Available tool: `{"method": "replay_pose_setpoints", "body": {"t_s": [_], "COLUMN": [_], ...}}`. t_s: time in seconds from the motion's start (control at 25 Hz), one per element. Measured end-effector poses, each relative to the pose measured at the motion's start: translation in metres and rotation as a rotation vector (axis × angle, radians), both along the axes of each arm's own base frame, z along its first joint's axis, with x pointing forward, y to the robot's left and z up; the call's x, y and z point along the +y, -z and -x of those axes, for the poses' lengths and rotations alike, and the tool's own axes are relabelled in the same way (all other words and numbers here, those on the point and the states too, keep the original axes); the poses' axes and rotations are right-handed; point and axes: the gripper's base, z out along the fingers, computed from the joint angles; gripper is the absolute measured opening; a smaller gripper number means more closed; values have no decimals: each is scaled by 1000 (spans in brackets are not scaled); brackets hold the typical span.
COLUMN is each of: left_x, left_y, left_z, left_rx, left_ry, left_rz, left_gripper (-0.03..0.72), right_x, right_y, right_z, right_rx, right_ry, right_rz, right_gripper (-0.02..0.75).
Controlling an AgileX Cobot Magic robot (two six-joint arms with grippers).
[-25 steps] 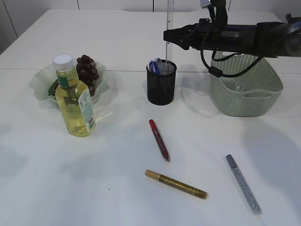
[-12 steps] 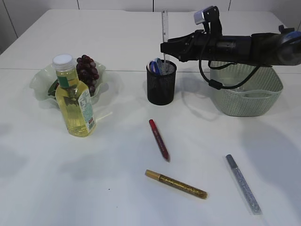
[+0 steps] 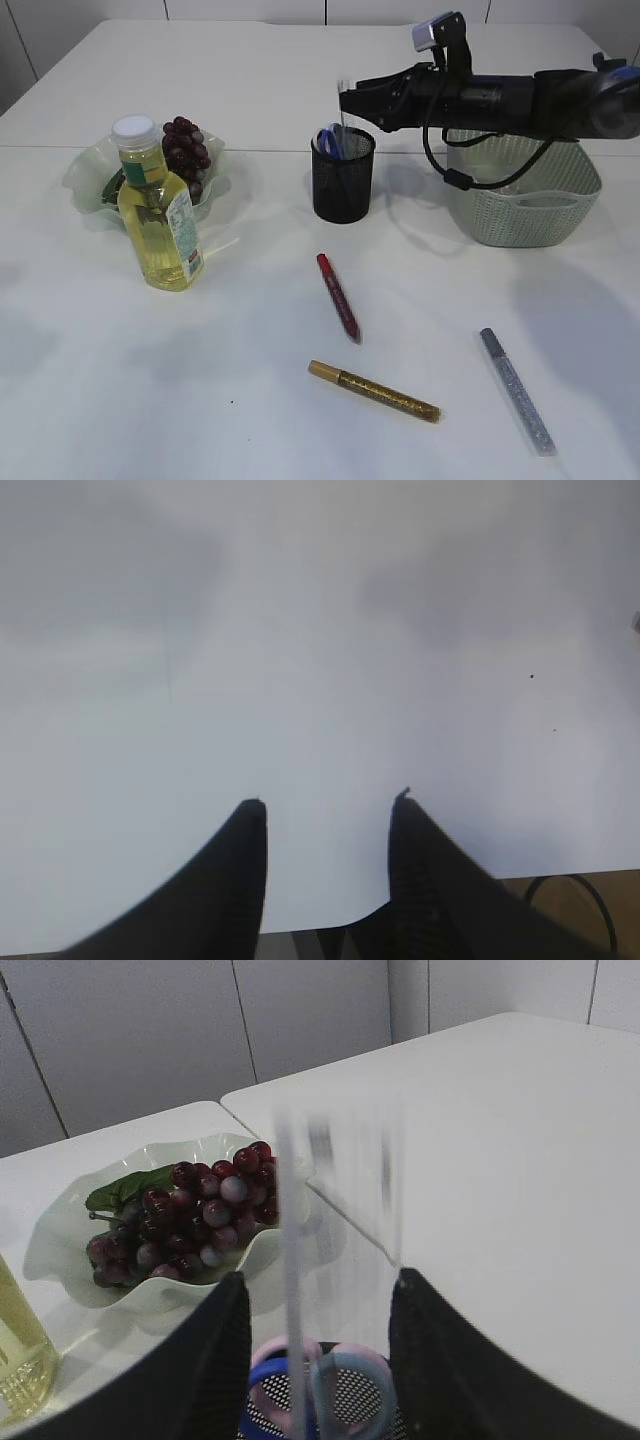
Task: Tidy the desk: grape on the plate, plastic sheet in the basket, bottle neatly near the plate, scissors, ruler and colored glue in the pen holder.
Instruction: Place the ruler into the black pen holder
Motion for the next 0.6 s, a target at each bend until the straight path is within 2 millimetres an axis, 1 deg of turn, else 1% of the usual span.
{"method": "replay_pose_setpoints", "body": {"t_s": [0.28,0.4,0.48,0.52,0.6], "left_x": [-1,-1,-1,-1,-1], "left_y": [0,0,0,0,0], "left_z": [0,0,0,0,0], "left_rx": [1,1,1,1,1], "left_ry": [-2,-3,-3,-3,-3], "left_rz": [7,11,11,11,11], "left_gripper": [290,289,288,288,288], "right_x": [0,0,-1,-3,-6], "right_y": [0,0,-5,-11,-31], "right_z": [0,0,-1,-1,3], "right_rx": [2,56,130,172,232], "right_ry": [-3,7,42,70,111], "right_rz": [-4,-36,-64,-72,-50], "right_gripper": [377,377,377,377,377]}}
